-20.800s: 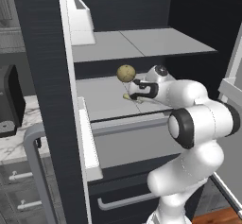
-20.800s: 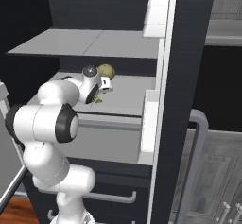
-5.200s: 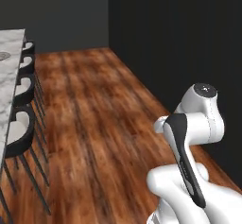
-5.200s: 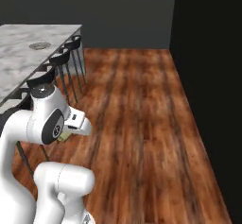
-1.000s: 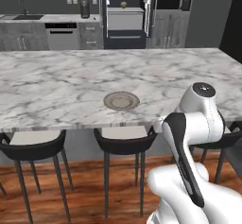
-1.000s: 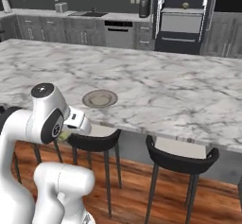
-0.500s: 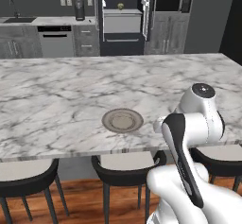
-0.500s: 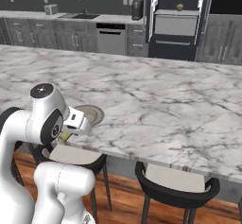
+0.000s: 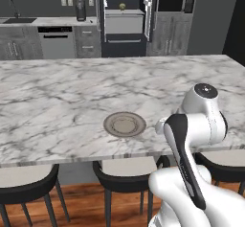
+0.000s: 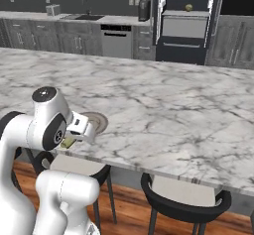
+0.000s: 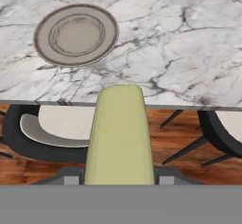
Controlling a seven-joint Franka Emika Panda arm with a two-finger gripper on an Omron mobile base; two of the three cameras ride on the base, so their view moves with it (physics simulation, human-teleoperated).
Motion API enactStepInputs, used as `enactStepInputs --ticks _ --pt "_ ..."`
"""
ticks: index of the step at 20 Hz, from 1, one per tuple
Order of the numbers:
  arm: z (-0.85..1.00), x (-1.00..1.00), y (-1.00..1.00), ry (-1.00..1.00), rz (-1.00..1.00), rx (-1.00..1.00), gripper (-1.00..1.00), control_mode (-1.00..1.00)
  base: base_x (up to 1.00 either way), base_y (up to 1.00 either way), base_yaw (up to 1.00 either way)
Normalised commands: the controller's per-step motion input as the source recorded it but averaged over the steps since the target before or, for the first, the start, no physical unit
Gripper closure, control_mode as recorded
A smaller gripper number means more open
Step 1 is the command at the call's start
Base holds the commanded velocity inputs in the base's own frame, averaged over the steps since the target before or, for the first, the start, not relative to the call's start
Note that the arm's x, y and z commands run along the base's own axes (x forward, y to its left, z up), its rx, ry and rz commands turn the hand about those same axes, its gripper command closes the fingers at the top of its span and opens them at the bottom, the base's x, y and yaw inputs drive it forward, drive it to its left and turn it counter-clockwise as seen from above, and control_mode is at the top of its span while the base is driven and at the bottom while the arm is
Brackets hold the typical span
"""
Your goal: Retrieve the butter from the fridge and place it on a plate on the dining table. Then retrieve the butter knife by the fridge and place it near the plate.
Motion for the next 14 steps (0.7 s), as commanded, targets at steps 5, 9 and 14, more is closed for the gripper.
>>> enactStepInputs --ticks 5,9,14 --pt "0.2 0.11 0.14 0.04 0.0 -0.02 1.0 -1.0 0.0 0.0 0.0" --pt "0.67 0.51 0.21 0.15 0.02 -0.1 1.0 -1.0 0.0 0.0 0.0" --pt "0.1 0.84 0.26 0.17 0.0 0.01 1.0 -1.0 0.0 0.0 0.0"
